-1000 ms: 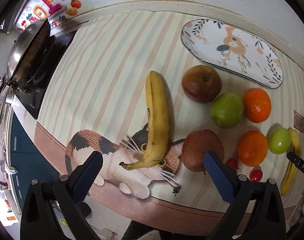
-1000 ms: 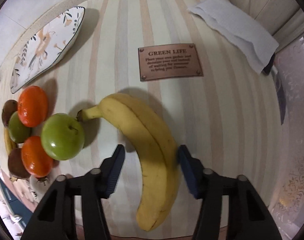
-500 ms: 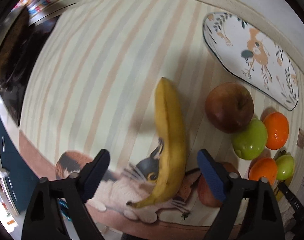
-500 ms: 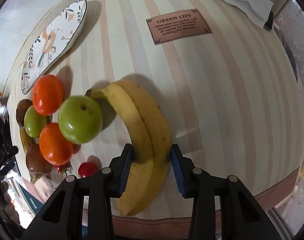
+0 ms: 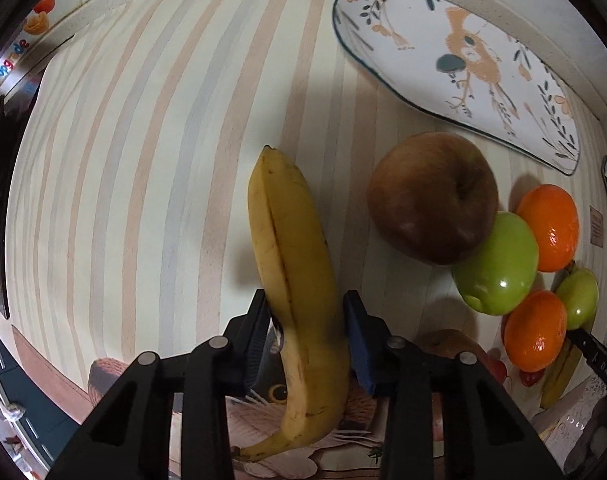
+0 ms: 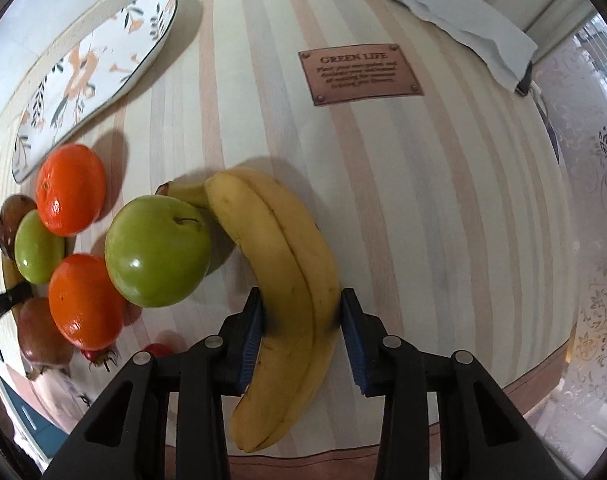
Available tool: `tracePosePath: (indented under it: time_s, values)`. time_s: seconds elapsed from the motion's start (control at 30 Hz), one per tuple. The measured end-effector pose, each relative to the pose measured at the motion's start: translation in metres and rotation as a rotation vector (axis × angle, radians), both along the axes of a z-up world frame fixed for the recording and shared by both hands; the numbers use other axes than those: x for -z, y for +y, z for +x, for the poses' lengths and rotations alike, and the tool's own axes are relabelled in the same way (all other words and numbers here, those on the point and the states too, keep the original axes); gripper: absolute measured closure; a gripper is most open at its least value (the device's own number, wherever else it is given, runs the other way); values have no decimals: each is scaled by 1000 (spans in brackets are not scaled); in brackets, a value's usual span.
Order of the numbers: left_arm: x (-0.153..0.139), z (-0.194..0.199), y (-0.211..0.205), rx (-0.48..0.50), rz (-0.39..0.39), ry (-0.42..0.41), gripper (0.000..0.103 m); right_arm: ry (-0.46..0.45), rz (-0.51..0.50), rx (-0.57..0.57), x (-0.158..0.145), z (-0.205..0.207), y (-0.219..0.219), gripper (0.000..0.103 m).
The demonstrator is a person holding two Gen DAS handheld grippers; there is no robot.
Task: Organize fruits
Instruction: 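Grasp the other yellow banana with the left gripper while the right holds its banana, then lift both bananas and carry them toward the oval floral plate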
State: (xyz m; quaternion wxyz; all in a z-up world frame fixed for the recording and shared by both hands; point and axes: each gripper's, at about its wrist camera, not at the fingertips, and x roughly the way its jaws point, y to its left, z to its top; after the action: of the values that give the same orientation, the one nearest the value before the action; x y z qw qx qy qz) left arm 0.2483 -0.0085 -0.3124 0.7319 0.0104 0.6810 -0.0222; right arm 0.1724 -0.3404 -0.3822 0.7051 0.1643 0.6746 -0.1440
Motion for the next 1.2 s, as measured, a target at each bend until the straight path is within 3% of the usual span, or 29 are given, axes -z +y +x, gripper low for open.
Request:
tracePosePath:
  time_s: [0.3, 0.53, 0.63, 0.83, 0.97, 1.2]
  values:
    - [-30, -20, 10, -4, -60, -70, 71, -97, 18, 62, -42, -5, -14, 64]
    - [-62, -23, 26, -20, -104, -138, 72, -165, 30, 48, -95, 4, -17, 64]
    - [-84, -13, 48, -27, -125, -167, 72, -203, 47, 28, -108, 11, -3, 64]
    - [-124, 4, 40, -31, -165, -245, 72, -275, 101, -18, -143, 25, 11, 64]
    - [-165, 18, 28, -25, -240, -295, 72, -317, 160, -56, -161, 52, 29, 64]
    - [-189, 78, -18, 2, -365, -258, 72, -339, 214, -114, -167, 112, 56, 64]
